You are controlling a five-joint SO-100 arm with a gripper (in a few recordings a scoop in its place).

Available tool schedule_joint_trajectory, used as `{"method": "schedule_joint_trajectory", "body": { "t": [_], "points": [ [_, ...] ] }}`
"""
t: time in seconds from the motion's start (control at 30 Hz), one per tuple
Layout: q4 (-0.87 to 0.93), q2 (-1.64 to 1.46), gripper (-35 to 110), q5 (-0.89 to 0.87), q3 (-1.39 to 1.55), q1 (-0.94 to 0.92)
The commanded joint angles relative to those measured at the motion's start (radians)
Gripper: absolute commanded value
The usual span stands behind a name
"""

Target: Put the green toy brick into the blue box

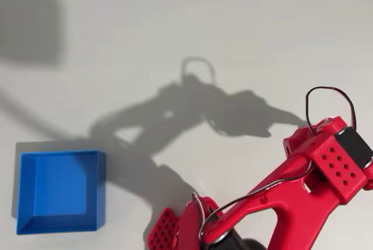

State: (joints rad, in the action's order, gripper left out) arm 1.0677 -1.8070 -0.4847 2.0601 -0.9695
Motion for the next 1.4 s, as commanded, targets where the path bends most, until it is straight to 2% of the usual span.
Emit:
{"method": "schedule_joint_trajectory", "body": {
  "t": [0.0,0.43,1.07,1.37],
  "points": [
    [-0.040,0.002,31,-0.037,-0.028,0.002],
    [-0.230,0.078,30,-0.057,0.064,-0.006],
    [-0.387,0.175,28,-0.057,0.130,-0.048],
    [-0.391,0.175,7,-0.058,0.124,-0.048]
  ]
}}
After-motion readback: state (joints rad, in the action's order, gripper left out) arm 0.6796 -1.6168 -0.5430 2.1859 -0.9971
